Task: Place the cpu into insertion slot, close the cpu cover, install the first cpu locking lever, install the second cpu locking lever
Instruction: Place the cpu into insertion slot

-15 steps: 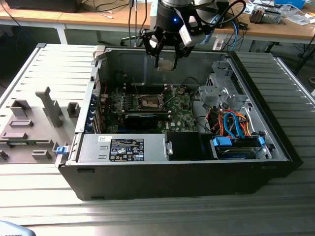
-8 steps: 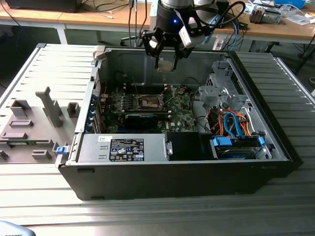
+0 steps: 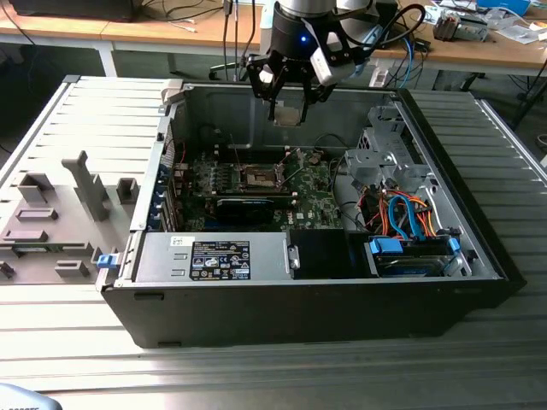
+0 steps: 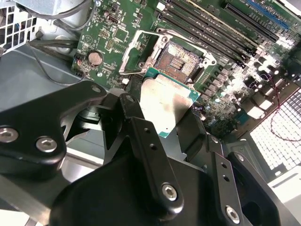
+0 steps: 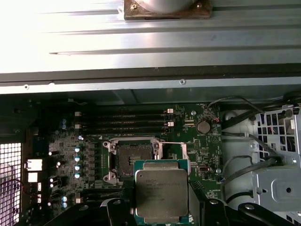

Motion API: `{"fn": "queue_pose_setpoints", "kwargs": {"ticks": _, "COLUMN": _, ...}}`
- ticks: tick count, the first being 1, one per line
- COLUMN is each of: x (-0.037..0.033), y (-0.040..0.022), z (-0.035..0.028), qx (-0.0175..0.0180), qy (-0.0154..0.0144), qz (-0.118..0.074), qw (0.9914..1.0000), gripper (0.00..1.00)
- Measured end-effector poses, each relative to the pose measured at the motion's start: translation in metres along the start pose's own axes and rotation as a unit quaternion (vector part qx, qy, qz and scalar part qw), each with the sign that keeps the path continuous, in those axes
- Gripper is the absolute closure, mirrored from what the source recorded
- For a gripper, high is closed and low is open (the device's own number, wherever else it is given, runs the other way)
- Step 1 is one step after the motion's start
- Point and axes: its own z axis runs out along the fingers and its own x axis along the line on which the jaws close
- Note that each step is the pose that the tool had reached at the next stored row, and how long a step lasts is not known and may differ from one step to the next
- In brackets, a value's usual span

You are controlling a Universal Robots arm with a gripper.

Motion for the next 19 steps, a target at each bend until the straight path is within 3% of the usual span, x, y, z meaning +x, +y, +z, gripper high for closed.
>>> {"fn": "queue_pose_setpoints", "kwargs": {"ticks": 19, "x": -0.0002, "y": -0.0006, "z": 0.0071, "qx": 0.0, "qy": 0.0, "qz": 0.0, "qw": 1.0, "gripper": 0.46}}
